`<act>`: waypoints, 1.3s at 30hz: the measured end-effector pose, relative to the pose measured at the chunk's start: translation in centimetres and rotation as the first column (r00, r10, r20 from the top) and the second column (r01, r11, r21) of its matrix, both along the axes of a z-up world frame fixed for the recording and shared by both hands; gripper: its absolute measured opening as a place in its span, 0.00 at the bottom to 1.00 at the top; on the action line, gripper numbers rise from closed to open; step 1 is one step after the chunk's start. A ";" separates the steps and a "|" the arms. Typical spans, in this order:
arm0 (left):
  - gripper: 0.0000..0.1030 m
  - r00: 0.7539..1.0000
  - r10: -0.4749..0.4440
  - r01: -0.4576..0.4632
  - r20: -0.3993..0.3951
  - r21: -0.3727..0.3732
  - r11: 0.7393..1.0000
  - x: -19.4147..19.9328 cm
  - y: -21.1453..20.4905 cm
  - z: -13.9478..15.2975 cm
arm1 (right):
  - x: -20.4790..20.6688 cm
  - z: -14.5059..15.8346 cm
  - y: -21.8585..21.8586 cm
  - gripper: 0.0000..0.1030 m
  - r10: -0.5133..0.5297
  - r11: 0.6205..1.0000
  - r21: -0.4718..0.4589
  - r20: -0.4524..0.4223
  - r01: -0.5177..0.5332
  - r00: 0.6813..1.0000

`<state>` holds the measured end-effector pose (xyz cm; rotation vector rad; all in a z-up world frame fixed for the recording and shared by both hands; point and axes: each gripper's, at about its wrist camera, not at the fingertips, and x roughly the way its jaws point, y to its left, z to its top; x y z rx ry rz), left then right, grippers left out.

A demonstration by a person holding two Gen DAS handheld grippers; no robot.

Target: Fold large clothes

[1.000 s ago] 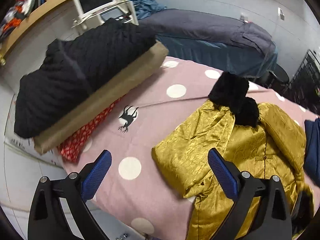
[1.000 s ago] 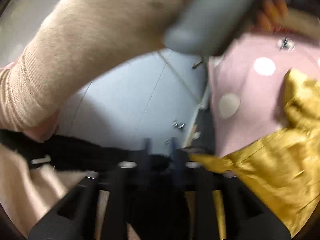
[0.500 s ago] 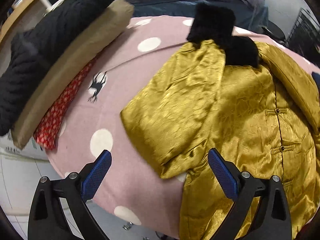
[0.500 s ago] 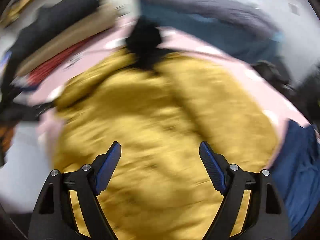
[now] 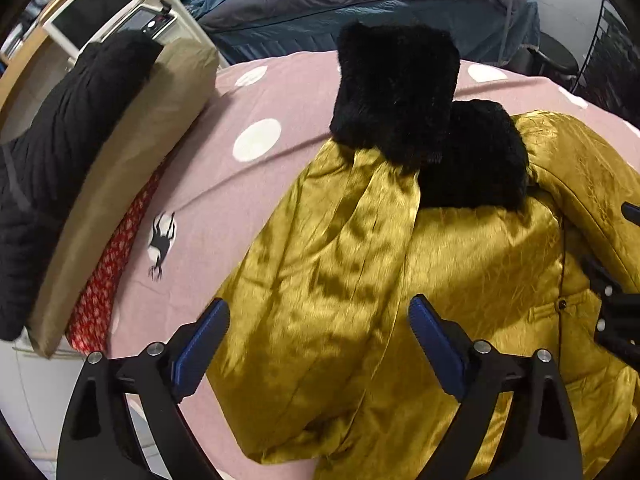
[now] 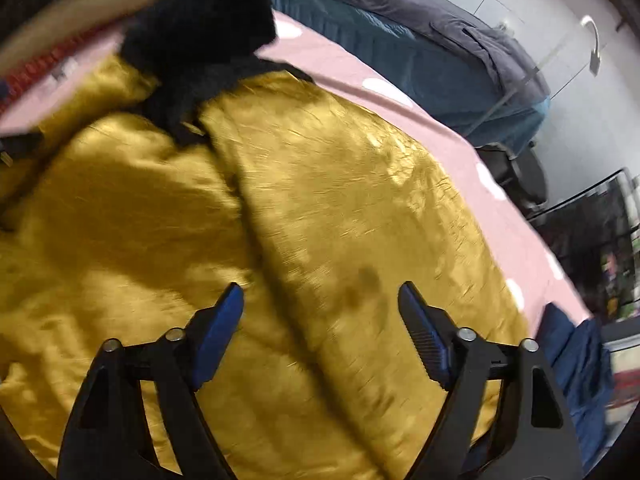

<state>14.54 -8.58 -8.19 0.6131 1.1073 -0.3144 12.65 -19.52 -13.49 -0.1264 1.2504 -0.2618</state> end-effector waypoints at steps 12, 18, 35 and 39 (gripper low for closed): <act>0.84 0.997 -0.067 0.066 0.023 0.055 0.996 4.2 -3.6 -2.1 | -14.6 13.6 -20.1 0.06 -0.561 0.827 0.197 0.335 0.526 0.757; 0.52 0.997 -0.079 0.079 -0.001 0.096 0.992 6.0 -5.0 -4.0 | -33.4 9.9 -28.4 0.06 -0.954 0.297 0.455 0.185 0.840 0.236; 0.08 0.930 0.365 -0.360 0.044 -0.099 0.928 12.6 9.9 2.7 | -35.7 7.5 -20.9 0.50 -0.968 0.250 0.411 0.110 0.877 0.224; 0.10 0.862 0.505 -0.502 0.039 -0.061 0.862 13.0 16.6 1.9 | -32.1 10.7 -19.0 0.65 -0.897 0.424 0.286 0.260 0.859 0.356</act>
